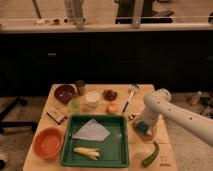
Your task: Wipe red bowl with sponge
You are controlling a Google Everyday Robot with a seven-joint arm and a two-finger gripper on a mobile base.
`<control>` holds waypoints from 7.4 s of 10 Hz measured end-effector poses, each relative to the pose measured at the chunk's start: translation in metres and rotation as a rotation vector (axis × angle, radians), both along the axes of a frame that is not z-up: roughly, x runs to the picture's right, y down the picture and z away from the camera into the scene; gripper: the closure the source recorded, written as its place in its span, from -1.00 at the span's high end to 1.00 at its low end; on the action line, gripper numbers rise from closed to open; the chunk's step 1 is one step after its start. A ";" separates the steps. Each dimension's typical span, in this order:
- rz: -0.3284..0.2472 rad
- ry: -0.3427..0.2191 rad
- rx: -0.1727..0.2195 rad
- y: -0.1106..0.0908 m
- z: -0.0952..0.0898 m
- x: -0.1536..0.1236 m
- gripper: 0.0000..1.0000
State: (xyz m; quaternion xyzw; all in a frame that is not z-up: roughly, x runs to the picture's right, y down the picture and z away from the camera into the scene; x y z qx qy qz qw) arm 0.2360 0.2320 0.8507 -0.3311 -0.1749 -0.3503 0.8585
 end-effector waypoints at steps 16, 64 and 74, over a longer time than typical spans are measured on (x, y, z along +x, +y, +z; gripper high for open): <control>-0.148 -0.064 0.034 -0.036 -0.047 -0.039 -1.00; -0.846 -0.733 0.088 0.019 -0.177 -0.449 -1.00; -0.950 -0.825 0.064 0.033 -0.161 -0.540 -1.00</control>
